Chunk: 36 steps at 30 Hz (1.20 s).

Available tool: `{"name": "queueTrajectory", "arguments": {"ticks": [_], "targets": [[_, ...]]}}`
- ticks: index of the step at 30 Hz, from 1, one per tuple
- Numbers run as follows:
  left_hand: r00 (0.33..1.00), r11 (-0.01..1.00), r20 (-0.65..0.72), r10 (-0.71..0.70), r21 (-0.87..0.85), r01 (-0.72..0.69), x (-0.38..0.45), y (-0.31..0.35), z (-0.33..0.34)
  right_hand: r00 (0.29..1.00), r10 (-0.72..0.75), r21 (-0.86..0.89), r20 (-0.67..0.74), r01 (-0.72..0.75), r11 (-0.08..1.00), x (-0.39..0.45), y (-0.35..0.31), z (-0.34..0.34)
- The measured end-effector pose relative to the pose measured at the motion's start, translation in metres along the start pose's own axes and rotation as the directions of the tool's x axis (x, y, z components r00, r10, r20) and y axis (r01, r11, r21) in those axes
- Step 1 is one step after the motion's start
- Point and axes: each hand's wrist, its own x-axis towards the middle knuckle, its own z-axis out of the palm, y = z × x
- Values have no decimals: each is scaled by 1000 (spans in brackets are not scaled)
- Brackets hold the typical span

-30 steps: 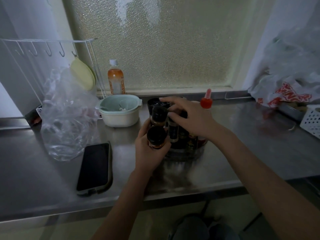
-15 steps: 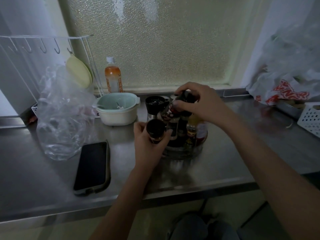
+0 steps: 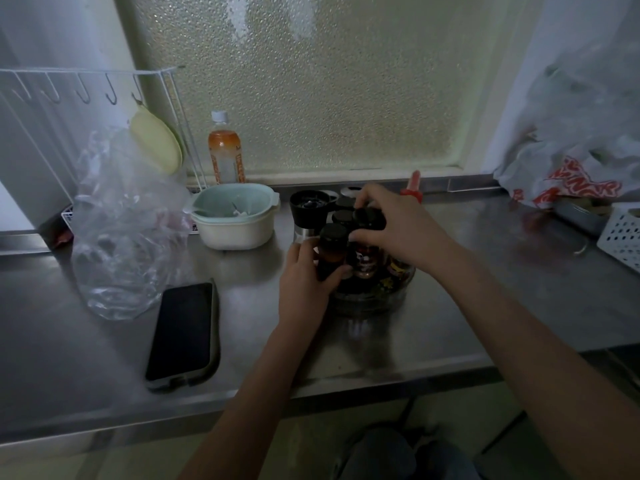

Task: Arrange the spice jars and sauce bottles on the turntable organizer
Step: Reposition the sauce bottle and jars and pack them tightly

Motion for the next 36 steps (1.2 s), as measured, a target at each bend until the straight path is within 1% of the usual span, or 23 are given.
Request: {"name": "queueTrajectory", "arguments": {"ticks": [2,5,10,12,13,15,16,17,18,20,22,24,25,27,29,30,33,36], "targets": [[1000,1000,-1,4,3,-4,1,0,-1,999,11,-21,43,-10,1000,-1,4,4],[1000,1000,3,27,14,-27,1,-1,-2,1000,-1,-78,17,2,997,-2,7,9],[998,997,15,66,43,-67,-4,-1,-5,1000,5,-11,-24,-5,1000,-6,15,14],[998,997,14,58,59,-58,-5,1,-5,996,25,82,-88,-18,996,-15,16,17],[999,997,9,45,66,-45,-6,1,-5,988,43,126,-151,-24,992,-21,17,18],[1000,996,2,29,79,-29,-6,1,-5,949,95,154,-301,-50,987,-36,22,22],[1000,996,2,25,90,-25,-6,0,-6,926,133,154,-353,-83,985,-44,25,24],[1000,994,-3,19,104,-19,-6,-1,-6,911,174,168,-373,-118,979,-52,27,28],[1000,993,-15,12,117,-10,-6,-2,-6,909,209,200,-362,-144,969,-57,29,32],[999,992,-36,-2,130,6,-5,-2,-7,925,246,253,-291,-174,952,-65,31,43],[1000,992,-16,-9,126,11,-5,-3,-8,934,275,253,-228,-216,943,-68,32,52],[1000,994,13,-15,108,14,-7,-3,-9,918,307,230,-253,-251,940,-69,30,56],[1000,995,21,-15,102,13,-7,-4,-9,907,304,215,-291,-248,945,-69,29,56],[999,994,37,-5,109,1,-7,-5,-9,897,255,212,-361,-187,959,-70,22,56],[998,993,57,-3,120,-4,-7,-5,-9,909,202,251,-365,-113,961,-69,13,57],[998,993,68,-8,118,0,-7,-5,-9,915,195,275,-352,-98,956,-68,9,60],[995,996,94,-25,83,17,-9,-5,-10,906,230,341,-355,-104,934,-66,0,66],[995,998,100,-28,63,22,-10,-3,-10,897,218,359,-384,-72,931,-68,-7,72]]}}
